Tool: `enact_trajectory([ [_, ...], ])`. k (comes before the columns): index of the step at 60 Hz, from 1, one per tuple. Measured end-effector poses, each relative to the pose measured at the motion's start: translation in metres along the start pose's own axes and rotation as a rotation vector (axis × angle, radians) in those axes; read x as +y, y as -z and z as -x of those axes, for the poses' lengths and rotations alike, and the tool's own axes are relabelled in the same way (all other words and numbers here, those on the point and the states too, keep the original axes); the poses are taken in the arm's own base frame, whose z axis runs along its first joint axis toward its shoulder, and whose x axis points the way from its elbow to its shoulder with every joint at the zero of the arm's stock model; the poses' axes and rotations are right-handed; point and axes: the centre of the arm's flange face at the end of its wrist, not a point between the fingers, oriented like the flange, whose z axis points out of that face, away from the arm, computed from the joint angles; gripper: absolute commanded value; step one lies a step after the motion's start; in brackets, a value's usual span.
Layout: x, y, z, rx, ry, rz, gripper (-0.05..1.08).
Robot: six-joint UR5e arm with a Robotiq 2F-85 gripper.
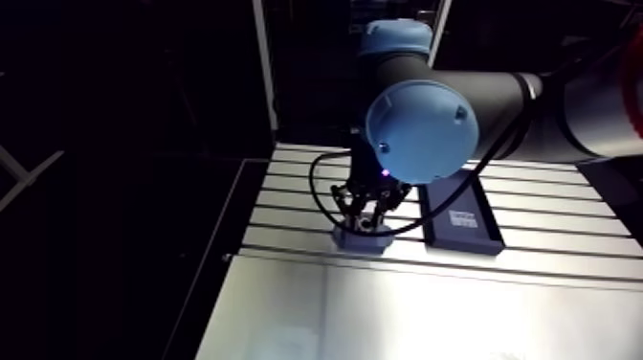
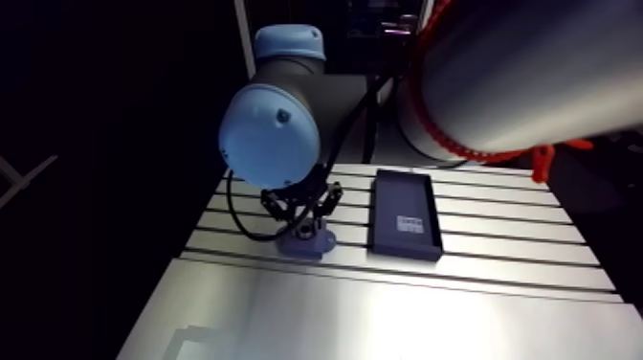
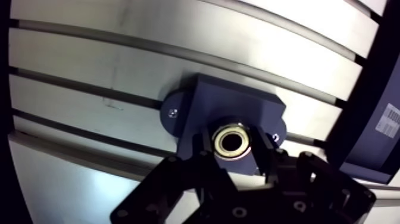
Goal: Pick up the bearing and press it into the housing until flush.
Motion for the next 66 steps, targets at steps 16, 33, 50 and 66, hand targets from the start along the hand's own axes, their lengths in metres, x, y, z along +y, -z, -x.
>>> enact_trajectory([
  [16, 0.0001, -0.0005, 0.0002, -0.001, 0.000, 0.000, 0.61],
  [33, 0.0002, -0.0012, 0.0007, -0.003, 0.000, 0.000, 0.61],
  [50, 0.0003, -0.0018, 0.0007, -0.004, 0.000, 0.001, 0.61],
  [66, 0.0003, -0.0024, 0.0005, -0.004, 0.001, 0.001, 0.61],
])
